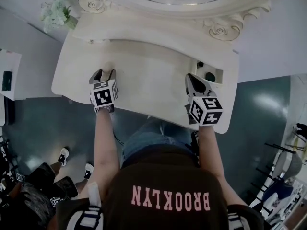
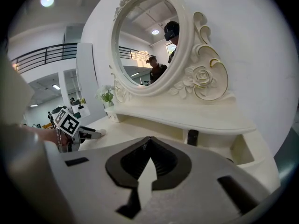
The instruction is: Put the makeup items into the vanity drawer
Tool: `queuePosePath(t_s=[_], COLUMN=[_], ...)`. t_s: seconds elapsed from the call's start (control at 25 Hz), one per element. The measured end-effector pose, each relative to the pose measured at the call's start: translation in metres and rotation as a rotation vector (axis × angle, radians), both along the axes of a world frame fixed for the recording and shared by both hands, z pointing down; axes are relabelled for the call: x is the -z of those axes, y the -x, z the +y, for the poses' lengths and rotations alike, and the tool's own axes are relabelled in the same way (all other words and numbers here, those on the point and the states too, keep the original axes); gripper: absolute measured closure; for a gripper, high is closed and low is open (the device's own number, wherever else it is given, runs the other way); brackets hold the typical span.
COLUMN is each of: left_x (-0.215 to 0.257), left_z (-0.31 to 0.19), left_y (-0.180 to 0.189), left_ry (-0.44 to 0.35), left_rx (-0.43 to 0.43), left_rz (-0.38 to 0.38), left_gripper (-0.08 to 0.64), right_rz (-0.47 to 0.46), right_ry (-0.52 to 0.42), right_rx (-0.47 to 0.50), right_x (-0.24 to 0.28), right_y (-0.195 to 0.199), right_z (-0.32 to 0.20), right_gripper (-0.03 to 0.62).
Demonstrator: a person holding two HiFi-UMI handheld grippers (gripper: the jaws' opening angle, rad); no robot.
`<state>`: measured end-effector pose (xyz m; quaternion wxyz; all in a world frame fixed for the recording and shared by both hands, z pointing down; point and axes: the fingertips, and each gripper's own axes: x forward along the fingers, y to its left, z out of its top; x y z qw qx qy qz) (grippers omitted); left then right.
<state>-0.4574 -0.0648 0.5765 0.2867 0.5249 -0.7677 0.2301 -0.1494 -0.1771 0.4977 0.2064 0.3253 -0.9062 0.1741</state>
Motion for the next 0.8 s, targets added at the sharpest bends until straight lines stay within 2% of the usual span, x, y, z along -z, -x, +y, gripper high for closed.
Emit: queuePosePath(t_s=[0.04,0.08,0.8], left_x=[0.0,0.001,0.031], left_z=[0.0,0.0,0.009], left_y=[0.001,0.002,-0.016], left_ry=[-0.002,-0.006,-0.034], left_rx=[-0.001,-0.002,0.013], left_rz=[-0.014,-0.028,-0.037], left_gripper=[0.361,0.425,0.428], right_rz=[0.002,0.004,-0.018], right_ry=[0.002,0.004,-0.008], right_rx=[-0.003,-0.006,-0.002], right_x=[-0.001,-0.002,0.023], right_y=[-0.001,-0.002,-0.02], right_z=[0.0,0.0,0.006], right_gripper=[0.6,0.6,0.6])
